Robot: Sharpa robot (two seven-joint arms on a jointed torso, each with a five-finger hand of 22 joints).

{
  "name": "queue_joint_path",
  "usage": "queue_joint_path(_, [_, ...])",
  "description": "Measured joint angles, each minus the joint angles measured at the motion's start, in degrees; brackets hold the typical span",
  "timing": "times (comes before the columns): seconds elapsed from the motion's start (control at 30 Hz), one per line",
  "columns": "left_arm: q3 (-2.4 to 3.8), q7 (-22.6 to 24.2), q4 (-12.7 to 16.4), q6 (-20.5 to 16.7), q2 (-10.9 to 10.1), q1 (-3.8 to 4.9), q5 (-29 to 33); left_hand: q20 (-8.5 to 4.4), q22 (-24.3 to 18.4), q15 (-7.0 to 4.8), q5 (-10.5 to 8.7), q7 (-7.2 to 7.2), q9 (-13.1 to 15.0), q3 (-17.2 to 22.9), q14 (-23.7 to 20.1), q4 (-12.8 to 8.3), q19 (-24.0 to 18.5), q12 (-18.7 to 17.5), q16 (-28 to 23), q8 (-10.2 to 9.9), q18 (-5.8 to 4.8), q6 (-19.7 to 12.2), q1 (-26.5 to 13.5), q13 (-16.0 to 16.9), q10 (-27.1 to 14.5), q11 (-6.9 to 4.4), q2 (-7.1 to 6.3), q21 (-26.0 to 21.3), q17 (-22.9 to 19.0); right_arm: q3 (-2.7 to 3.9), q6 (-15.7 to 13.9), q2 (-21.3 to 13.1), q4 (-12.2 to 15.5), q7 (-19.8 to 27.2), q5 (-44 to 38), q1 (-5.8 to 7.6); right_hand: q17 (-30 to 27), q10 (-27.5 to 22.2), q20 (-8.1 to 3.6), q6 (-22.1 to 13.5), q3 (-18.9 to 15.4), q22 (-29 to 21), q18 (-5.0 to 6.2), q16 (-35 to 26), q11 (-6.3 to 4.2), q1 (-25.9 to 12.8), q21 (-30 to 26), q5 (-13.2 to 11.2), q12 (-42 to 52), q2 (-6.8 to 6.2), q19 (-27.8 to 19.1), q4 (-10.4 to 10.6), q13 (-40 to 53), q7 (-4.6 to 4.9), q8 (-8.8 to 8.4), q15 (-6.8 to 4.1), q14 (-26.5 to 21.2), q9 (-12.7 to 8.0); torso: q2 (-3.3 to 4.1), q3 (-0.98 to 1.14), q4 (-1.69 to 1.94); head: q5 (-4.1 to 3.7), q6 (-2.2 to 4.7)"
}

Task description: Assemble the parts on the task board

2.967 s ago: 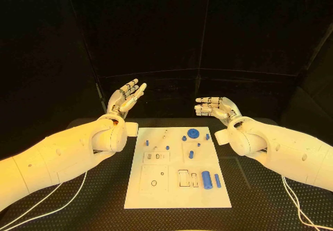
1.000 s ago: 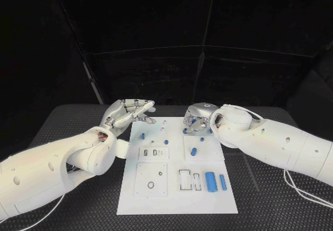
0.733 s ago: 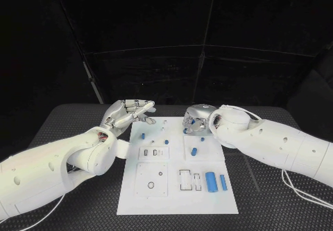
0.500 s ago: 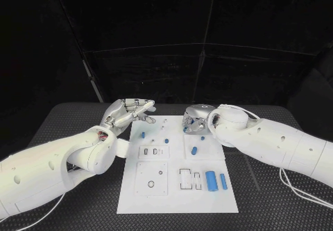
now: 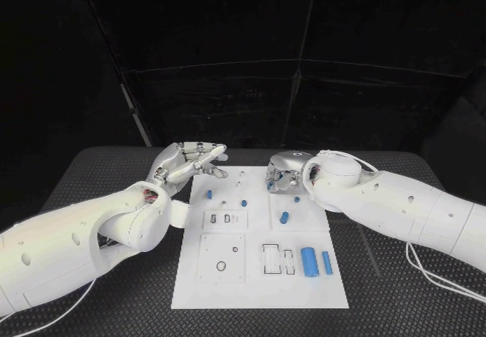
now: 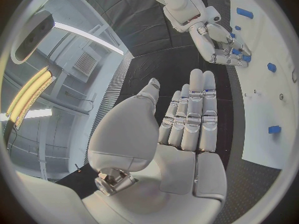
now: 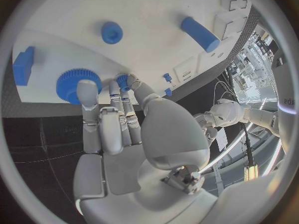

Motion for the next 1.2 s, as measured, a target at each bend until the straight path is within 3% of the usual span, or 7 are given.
queue_joint_path(0.2, [0.01,-0.1,0.0,0.1,0.0,0.00,0.0,0.00,0.0,-0.21,0.00,0.20,0.0,0.0,-0.2,0.0,0.0,0.0,0.0,0.0,0.00,-0.2,0.0,0.0,0.0,0.00,0.00,0.0,0.1,-0.10,-2.2,-1.0,1.4,1.0,0.7,-0.12,0.4,0.8,0.00,1.4,2.8,0.8,0.01,0.3,-0.07,0.3,0.9,-0.5,-0.1,0.32,0.0,-0.4,0.2,-0.40,0.46,0.00,0.0,0.0,0.06,-0.01,0.02,0.02,0.17])
queue_joint_path(0.5, [0.03,-0.2,-0.1,0.2,-0.4,0.00,0.0,0.19,0.0,-0.21,0.00,0.20,0.0,-0.2,-0.2,-0.2,-0.2,-0.2,0.0,0.0,-0.01,-0.2,0.0,0.0,-0.2,0.21,0.00,0.0,0.2,-0.04,-8.6,-1.9,3.4,2.4,2.5,-0.11,0.5,1.1,-0.19,1.4,5.5,1.2,0.00,0.5,0.14,0.4,1.5,-1.0,-0.4,0.36,-0.2,-0.7,0.3,-0.40,0.46,0.00,0.0,0.0,0.13,-0.08,0.07,0.05,0.82])
queue_joint_path(0.8, [0.04,-0.3,0.0,0.3,-0.4,0.01,0.0,0.19,0.0,-0.21,0.00,0.20,0.0,-0.2,-0.2,-0.2,-0.2,-0.2,0.0,0.0,-0.01,-0.2,0.0,0.0,-0.2,0.20,0.00,0.0,0.2,-0.04,-12.9,3.1,-2.1,2.8,3.5,0.09,0.6,1.0,-0.19,1.6,7.3,1.5,0.00,0.7,0.14,0.6,1.8,-0.9,-0.7,0.10,-0.2,-0.7,0.2,-0.24,0.08,0.00,0.0,-0.1,0.40,-0.13,0.34,0.01,1.29])
queue_joint_path(1.2, [0.12,-0.4,0.1,0.5,-0.1,0.01,0.0,0.19,0.0,0.00,0.00,0.20,0.0,-0.2,-0.4,-0.2,-0.2,-0.2,0.0,-0.2,-0.01,-0.2,0.0,0.0,-0.2,0.20,0.00,0.0,0.3,-0.06,-15.3,8.8,-8.4,3.1,3.8,0.23,0.7,1.0,-0.18,1.3,8.5,1.6,0.00,0.7,0.16,-0.1,2.0,-0.9,-1.1,-0.60,-0.6,-0.3,0.2,-0.04,-0.46,0.00,0.0,-0.1,0.63,-0.14,0.37,0.28,1.24])
